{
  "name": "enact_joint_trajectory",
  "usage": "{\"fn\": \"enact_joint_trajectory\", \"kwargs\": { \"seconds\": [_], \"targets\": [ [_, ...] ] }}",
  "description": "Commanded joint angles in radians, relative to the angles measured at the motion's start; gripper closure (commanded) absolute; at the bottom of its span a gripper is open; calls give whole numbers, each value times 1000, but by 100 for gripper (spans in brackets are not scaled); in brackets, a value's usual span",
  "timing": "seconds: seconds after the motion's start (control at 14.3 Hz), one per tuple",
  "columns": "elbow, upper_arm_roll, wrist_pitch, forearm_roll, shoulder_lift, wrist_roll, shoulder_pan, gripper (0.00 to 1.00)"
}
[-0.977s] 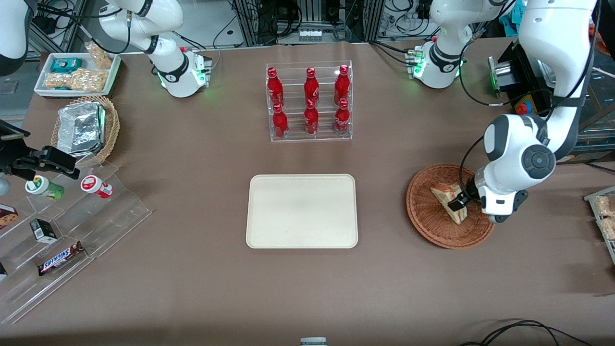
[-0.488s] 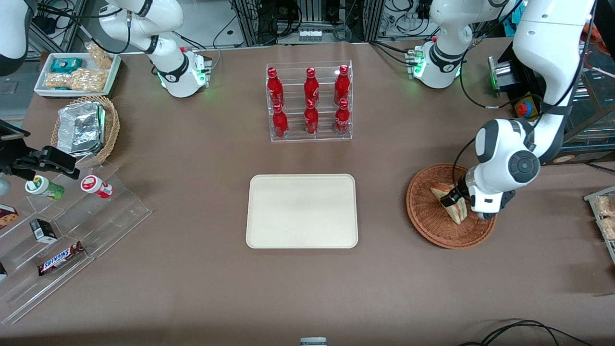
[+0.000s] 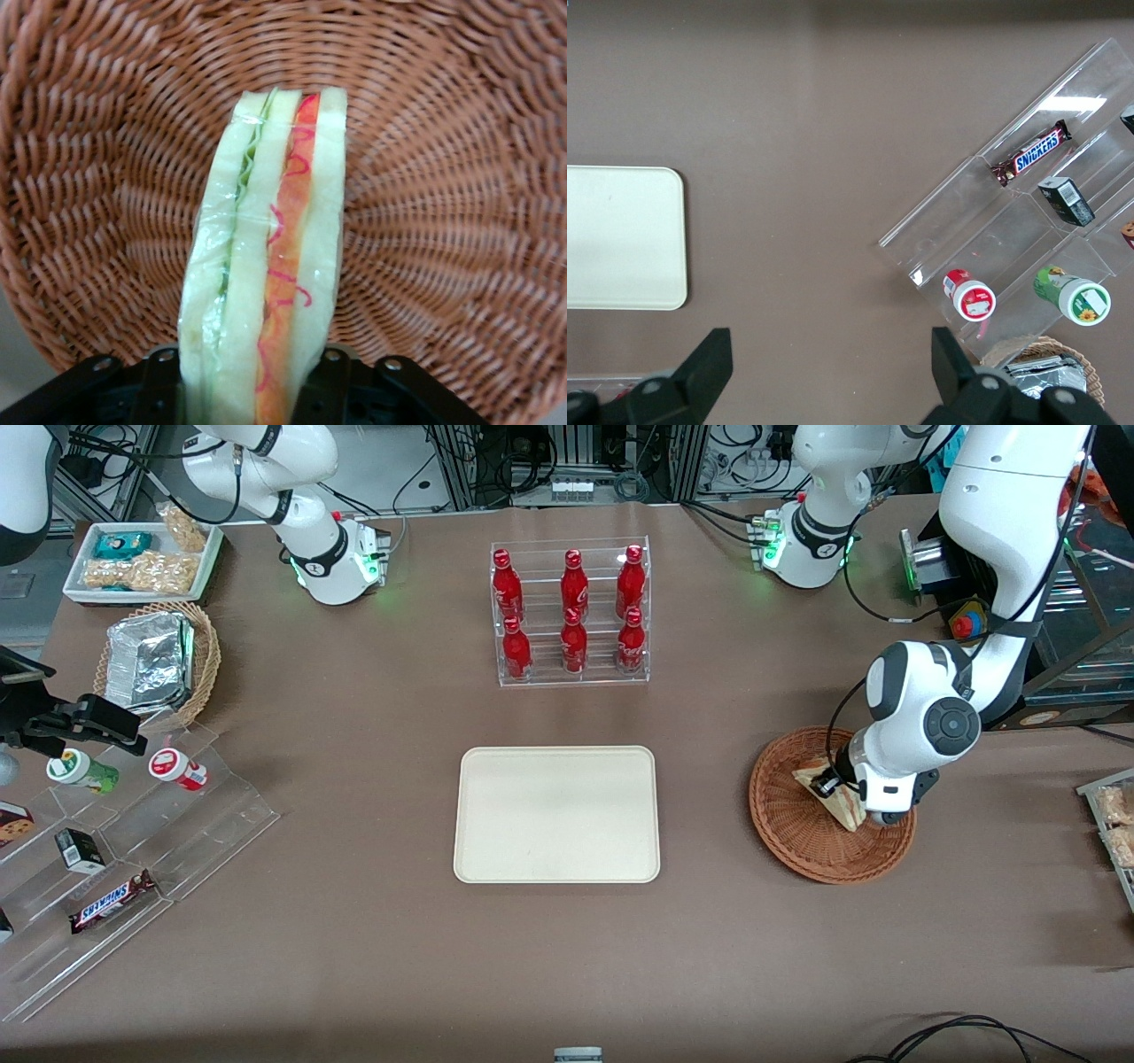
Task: Place sandwich from basket to tray
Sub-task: 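Close the left gripper on the sandwich, then lift the sandwich and carry it over the cream tray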
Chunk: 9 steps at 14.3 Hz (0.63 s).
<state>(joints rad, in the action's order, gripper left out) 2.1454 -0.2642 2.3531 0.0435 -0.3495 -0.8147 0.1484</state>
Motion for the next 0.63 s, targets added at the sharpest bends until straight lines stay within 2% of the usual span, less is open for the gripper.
{"fn": "enact_joint_trajectory", "kwargs": {
  "seconds": [0.0, 0.21, 0.35, 0.56],
  "targets": [
    [-34, -27, -27, 10, 36, 83, 0, 98],
    [-174, -79, -144, 12, 35, 78, -27, 99],
    [-270, -79, -213, 12, 24, 74, -96, 98],
    [-338, -79, -218, 35, -2, 77, -221, 98]
  ]
}}
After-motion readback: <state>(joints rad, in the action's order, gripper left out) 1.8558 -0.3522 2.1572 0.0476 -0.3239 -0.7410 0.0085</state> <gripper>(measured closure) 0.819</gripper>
